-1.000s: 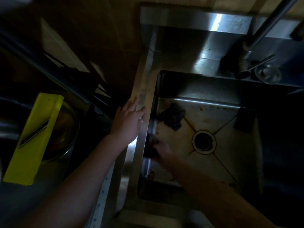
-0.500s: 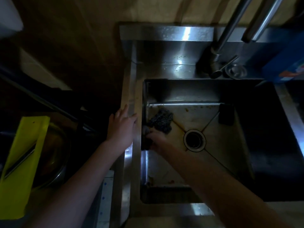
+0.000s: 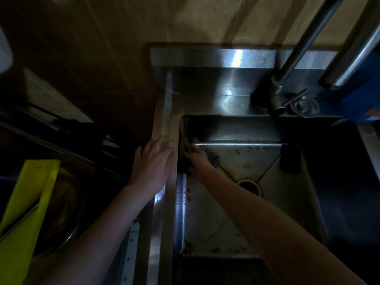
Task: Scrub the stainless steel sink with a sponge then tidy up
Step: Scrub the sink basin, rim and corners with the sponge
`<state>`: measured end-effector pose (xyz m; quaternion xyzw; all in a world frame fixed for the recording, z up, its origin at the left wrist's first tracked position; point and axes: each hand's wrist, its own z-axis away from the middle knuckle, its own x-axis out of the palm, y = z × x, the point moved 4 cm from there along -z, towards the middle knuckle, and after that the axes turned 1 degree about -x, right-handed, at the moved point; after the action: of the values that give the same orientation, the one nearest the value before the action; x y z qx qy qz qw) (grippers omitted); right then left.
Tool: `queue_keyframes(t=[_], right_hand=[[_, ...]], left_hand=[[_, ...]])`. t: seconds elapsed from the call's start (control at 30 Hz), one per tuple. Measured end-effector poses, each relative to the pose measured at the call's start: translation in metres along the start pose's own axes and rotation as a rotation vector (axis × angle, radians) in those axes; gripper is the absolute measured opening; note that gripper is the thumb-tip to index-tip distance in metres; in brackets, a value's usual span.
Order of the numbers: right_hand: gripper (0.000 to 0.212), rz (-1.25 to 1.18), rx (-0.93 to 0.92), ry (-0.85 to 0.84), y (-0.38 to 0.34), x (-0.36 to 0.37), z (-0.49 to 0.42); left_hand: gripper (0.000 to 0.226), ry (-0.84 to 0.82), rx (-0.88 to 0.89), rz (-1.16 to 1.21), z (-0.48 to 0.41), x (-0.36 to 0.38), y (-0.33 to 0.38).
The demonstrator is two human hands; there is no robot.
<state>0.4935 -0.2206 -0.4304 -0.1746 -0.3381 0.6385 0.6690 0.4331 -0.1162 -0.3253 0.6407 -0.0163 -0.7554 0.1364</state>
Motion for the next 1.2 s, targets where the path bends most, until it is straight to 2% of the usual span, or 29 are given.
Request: queue_keyframes(t=[0.23, 0.3, 0.37, 0.47, 0.63, 0.77, 0.83, 1.07, 1.2], right_hand=[[0.036, 0.083, 0.237, -0.067, 0.079, -0.033, 0.064], [0.032, 0.119, 0.246, -0.077, 0.089, -0.035, 0.072], [0.032, 0.101, 0.17, -0.068, 0.083, -0.033, 0.073], [0.041, 0.07, -0.023, -0.019, 0.056, -0.027, 0.067], [0.039, 0.104, -0.337, -0.079, 0.001, -0.008, 0.069], [0.051, 0.437, -0.445, 0.072, -0.022, 0.015, 0.057], [0.046, 0.545, -0.47, 0.163, -0.028, 0.024, 0.05], [0.041, 0.342, -0.366, 0.414, -0.065, 0.016, 0.016], [0.041, 0.155, -0.187, 0.434, -0.06, -0.027, 0.0]], left_hand=[[0.035, -0.022, -0.01, 0.005, -0.014, 0.002, 0.003], [0.034, -0.006, -0.011, 0.013, -0.018, -0.001, 0.003], [0.037, 0.025, -0.035, 0.051, -0.019, -0.004, -0.001], [0.043, 0.062, -0.114, 0.06, -0.015, -0.008, -0.01], [0.042, 0.107, -0.199, 0.082, -0.003, -0.014, -0.022], [0.041, 0.116, -0.219, 0.088, 0.002, -0.016, -0.027], [0.041, 0.122, -0.222, 0.098, 0.005, -0.017, -0.026], [0.04, 0.139, -0.176, 0.109, 0.008, -0.017, -0.023], [0.039, 0.124, -0.136, 0.106, 0.002, -0.016, -0.014]])
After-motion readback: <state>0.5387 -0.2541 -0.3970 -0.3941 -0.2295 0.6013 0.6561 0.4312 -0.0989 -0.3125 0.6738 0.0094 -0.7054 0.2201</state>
